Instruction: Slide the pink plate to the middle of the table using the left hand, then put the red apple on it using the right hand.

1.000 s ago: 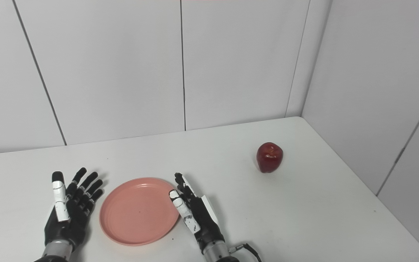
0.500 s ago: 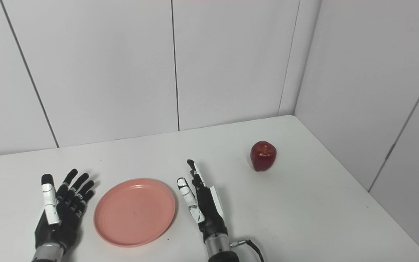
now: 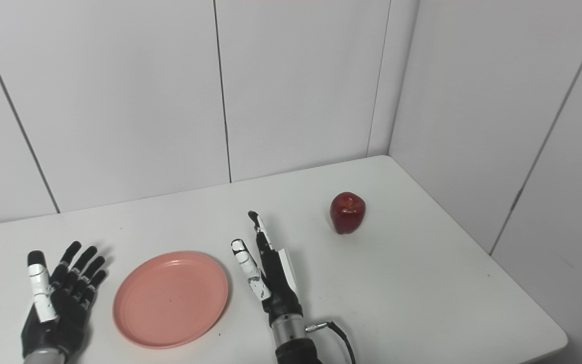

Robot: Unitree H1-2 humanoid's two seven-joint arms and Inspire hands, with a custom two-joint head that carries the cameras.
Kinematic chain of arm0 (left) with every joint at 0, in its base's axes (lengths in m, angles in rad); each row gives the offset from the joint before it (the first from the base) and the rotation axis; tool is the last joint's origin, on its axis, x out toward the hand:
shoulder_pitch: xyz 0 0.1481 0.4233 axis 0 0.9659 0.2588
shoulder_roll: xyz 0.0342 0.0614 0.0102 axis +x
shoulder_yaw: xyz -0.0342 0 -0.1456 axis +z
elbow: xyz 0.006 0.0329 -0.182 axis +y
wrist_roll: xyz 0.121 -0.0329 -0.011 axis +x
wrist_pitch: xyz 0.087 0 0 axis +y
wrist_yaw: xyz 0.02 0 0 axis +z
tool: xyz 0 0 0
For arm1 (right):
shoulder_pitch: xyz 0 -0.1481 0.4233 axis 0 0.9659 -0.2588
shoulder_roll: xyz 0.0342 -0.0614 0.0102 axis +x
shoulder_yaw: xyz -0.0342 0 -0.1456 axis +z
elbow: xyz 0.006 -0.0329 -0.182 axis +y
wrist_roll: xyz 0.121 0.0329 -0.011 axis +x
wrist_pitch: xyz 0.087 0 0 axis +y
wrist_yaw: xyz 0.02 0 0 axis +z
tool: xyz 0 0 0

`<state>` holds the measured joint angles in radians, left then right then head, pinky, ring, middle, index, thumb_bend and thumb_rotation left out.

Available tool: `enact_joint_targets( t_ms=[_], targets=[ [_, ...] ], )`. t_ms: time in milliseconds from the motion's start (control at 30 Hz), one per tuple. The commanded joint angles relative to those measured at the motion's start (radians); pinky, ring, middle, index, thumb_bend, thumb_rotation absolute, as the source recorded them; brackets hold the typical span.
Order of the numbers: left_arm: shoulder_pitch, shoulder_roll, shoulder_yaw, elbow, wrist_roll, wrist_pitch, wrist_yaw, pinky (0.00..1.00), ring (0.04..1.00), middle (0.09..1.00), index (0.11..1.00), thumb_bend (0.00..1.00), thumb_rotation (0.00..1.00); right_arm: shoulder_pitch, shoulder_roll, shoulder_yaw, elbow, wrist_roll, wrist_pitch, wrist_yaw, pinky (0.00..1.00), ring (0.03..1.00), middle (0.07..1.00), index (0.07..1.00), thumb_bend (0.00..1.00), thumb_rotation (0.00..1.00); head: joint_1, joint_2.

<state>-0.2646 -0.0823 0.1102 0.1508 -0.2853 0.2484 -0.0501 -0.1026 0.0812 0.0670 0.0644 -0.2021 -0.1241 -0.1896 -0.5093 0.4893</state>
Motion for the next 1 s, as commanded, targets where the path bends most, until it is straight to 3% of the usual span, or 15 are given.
enact_joint_targets(
  t_ms=[0,267,400,733,967],
  targets=[
    [-0.019,0.006,0.004,0.014,-0.001,0.012,0.007,0.94,0.893,0.885,0.893,0.69,1.0,-0.016,0.009,0.0,0.015,-0.006,-0.057,-0.01,0.98,1.0,0.998,0.958,0.76,1.0,-0.012,-0.005],
    [-0.021,0.0,0.019,-0.001,-0.021,0.048,0.013,1.0,0.915,0.912,0.916,0.67,1.0,-0.027,0.014,0.006,0.059,-0.007,-0.077,-0.022,0.91,0.945,0.994,0.957,0.78,1.0,-0.058,-0.03],
    [-0.016,-0.003,0.021,-0.024,-0.016,0.075,0.029,0.98,0.908,0.906,0.904,0.66,1.0,-0.026,0.021,0.007,0.071,-0.004,-0.083,-0.024,0.94,0.959,0.994,0.952,0.8,1.0,-0.075,-0.041],
    [-0.003,-0.018,0.008,-0.107,-0.011,0.149,0.057,1.0,0.941,0.934,0.951,0.64,1.0,-0.025,0.025,0.008,0.085,-0.015,-0.1,-0.03,0.9,0.967,0.997,0.954,0.76,1.0,-0.086,-0.055],
    [0.0,-0.015,-0.016,-0.125,0.011,0.139,0.057,1.0,0.947,0.94,0.962,0.62,1.0,-0.012,0.036,0.005,0.06,-0.006,-0.128,-0.04,0.91,0.966,0.997,0.954,0.74,1.0,-0.098,-0.077]
  ],
)
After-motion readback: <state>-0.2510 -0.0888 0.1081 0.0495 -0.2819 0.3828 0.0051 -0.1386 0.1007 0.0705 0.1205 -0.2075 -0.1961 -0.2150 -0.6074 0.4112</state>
